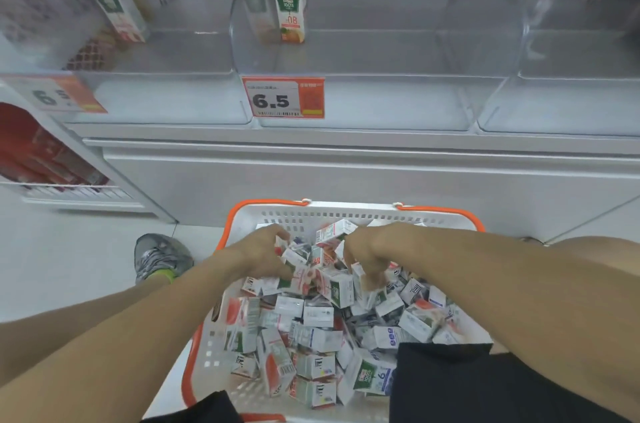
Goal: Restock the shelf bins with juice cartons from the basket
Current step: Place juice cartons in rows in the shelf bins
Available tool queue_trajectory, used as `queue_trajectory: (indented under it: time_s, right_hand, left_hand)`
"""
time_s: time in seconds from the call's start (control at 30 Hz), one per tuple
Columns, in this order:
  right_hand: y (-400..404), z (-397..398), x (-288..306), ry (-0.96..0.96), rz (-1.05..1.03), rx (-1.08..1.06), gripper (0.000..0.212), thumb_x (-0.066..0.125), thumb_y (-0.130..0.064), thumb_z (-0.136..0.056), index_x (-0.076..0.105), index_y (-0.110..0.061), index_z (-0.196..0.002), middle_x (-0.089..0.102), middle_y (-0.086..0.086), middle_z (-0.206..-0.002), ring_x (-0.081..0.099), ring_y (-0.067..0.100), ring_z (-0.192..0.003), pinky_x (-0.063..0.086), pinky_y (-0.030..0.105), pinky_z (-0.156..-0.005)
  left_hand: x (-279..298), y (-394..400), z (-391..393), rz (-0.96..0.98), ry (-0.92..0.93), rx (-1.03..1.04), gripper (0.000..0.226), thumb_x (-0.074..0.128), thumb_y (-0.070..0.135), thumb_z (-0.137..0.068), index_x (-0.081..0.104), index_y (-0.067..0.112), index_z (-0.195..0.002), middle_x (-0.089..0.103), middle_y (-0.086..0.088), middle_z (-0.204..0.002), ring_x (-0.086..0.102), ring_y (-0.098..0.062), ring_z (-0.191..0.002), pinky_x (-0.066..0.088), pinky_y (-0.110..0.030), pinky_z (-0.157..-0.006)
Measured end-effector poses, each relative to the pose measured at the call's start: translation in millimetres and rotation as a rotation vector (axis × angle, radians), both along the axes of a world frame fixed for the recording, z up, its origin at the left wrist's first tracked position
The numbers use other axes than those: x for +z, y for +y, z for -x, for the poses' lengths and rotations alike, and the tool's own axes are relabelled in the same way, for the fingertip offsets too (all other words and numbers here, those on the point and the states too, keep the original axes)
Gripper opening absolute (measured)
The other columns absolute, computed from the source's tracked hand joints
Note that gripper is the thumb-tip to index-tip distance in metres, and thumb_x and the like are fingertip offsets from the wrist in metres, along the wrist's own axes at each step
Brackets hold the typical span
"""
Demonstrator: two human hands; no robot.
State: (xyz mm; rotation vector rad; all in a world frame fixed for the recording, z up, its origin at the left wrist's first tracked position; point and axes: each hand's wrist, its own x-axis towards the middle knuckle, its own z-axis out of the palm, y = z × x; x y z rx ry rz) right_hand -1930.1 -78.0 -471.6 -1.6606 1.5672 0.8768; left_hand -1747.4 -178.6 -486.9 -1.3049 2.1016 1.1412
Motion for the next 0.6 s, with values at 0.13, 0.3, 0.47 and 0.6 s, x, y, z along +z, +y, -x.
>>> queue_trajectory:
  time_s: [0.13, 0.3, 0.47, 0.6]
  right_hand:
    - [-5.0, 4.7, 14.5, -0.037, 0.041, -0.030, 0.070, 0.075, -0.027, -0.087, 0.042, -0.019, -0.149, 0.043, 0.001, -0.153, 0.043, 0.027, -0.138, 0.038, 0.037, -0.111]
    - [-9.3, 33.6, 65.9, -0.214, 0.246, -0.283, 0.062, 0.078, -0.038, -0.083, 0.055, -0.021, -0.138, 0.062, 0.000, -0.130, 0.062, 0.024, -0.112, 0.053, 0.042, -0.098]
    - [24.2, 65.4, 113.8, -0.616, 0.518, -0.732, 0.044, 0.078, -0.030, -0.086, 0.058, -0.012, -0.120, 0.066, 0.009, -0.113, 0.072, 0.023, -0.076, 0.061, 0.039, -0.074]
    - [57.8, 88.8, 134.4, -0.941, 0.524, -1.129, 0.028, 0.072, -0.014, -0.089, 0.055, -0.004, -0.109, 0.068, 0.018, -0.110, 0.073, 0.034, -0.087, 0.057, 0.053, -0.089]
  left_hand:
    - [33.8, -9.4, -6.9, -0.069, 0.045, 0.077, 0.047, 0.084, 0.015, -0.070, 0.063, 0.016, -0.113, 0.066, -0.006, -0.086, 0.061, -0.015, -0.072, 0.056, -0.028, -0.064]
    - [66.2, -13.0, -12.1, -0.248, 0.277, 0.071, 0.042, 0.080, 0.046, -0.072, 0.074, 0.009, -0.091, 0.073, -0.004, -0.087, 0.052, -0.015, -0.080, 0.036, -0.028, -0.072]
    - [85.6, -6.7, -1.2, -0.526, 0.585, 0.240, 0.075, 0.090, 0.053, -0.058, 0.065, 0.001, -0.106, 0.069, -0.022, -0.105, 0.064, -0.028, -0.095, 0.049, -0.045, -0.093]
    - [109.4, 6.7, 22.7, -0.586, 0.679, 0.378, 0.054, 0.083, 0.046, -0.067, 0.065, 0.008, -0.100, 0.068, -0.018, -0.094, 0.068, -0.027, -0.081, 0.057, -0.043, -0.078]
